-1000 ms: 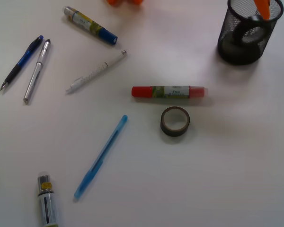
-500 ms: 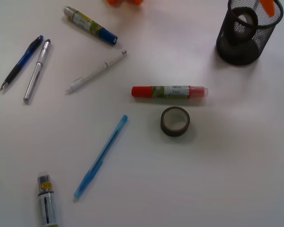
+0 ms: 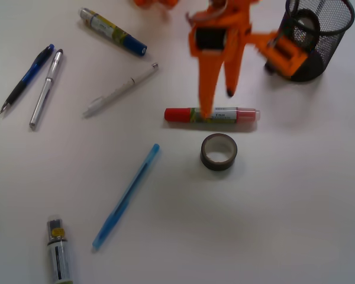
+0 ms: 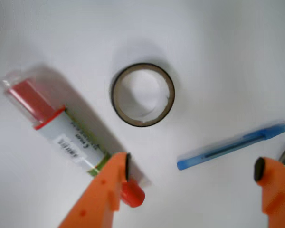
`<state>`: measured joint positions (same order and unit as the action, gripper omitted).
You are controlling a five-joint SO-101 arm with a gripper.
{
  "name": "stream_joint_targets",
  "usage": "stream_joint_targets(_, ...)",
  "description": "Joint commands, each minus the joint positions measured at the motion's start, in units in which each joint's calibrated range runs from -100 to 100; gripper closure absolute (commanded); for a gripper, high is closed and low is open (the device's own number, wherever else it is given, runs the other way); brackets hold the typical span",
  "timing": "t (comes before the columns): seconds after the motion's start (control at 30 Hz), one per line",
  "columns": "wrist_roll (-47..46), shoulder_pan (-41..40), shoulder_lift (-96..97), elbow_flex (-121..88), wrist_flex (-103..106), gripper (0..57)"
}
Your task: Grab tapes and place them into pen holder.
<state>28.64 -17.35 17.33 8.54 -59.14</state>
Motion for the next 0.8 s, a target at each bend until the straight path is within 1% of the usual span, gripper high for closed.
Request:
stream_joint_targets(0.0,-0.6,0.6,8.0,13.2,-1.5,28.0)
stream_joint_targets(0.3,-2.5,1.9,27.8,44.6,-15.0,28.0)
stream_joint_targets(0.5,-2.7,3.0,41.4,61.7,-24.2,28.0)
stream_joint_targets(0.63,-3.7,2.8,47.3,69.6,-25.8,28.0)
stream_joint_targets(0.77,-3.7,2.8,50.3,71.1,-25.8,28.0)
